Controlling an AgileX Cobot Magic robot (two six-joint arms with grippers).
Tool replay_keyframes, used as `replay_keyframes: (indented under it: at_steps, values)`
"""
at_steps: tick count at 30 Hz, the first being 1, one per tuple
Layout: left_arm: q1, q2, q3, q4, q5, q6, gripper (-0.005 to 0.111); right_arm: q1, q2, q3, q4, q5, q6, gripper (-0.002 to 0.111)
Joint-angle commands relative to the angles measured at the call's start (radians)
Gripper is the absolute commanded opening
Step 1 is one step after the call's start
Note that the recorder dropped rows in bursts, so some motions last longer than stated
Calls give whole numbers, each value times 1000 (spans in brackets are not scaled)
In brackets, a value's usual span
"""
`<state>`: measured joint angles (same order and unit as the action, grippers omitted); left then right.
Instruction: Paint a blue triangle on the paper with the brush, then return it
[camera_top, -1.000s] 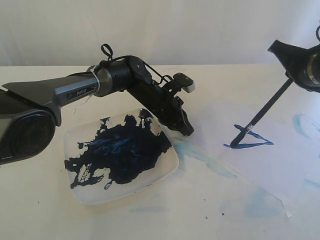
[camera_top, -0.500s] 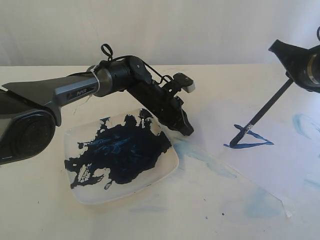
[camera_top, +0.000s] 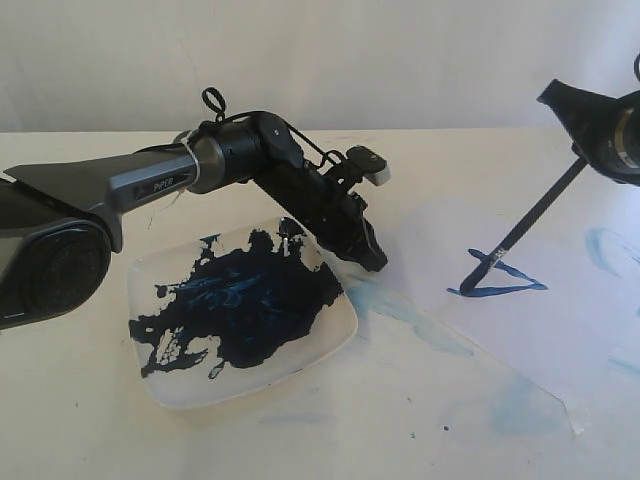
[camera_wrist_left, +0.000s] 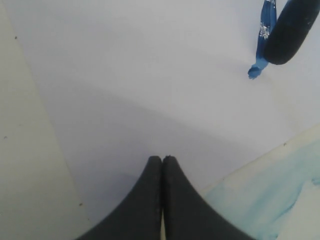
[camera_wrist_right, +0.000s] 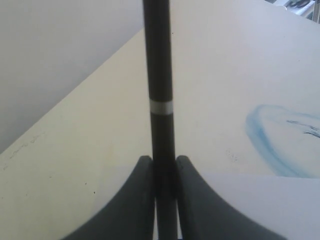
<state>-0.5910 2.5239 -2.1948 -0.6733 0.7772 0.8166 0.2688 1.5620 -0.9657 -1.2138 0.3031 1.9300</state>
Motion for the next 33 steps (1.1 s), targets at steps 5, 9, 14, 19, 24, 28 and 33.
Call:
replay_keyframes:
  at_steps: [5, 9, 14, 19, 24, 28, 33]
  values:
    - [1, -1, -1, -5, 31, -3, 0, -3, 26, -5, -14, 13, 12, 0]
    - [1, -1, -1, -5, 31, -3, 0, -3, 26, -5, -16, 18, 12, 0]
    - [1, -1, -1, -5, 31, -3, 0, -3, 26, -5, -62, 29, 69, 0]
    - [1, -1, -1, -5, 31, -3, 0, -3, 26, -5, -138, 36, 145, 0]
    - [1, -1, -1, -5, 31, -3, 0, -3, 34, -5, -177, 47, 161, 0]
    - [1, -1, -1, -5, 31, -3, 0, -3, 44, -9, -177, 58, 161, 0]
    - [1, -1, -1, -5, 41, -3, 0, -3, 83, -46, -177, 58, 161, 0]
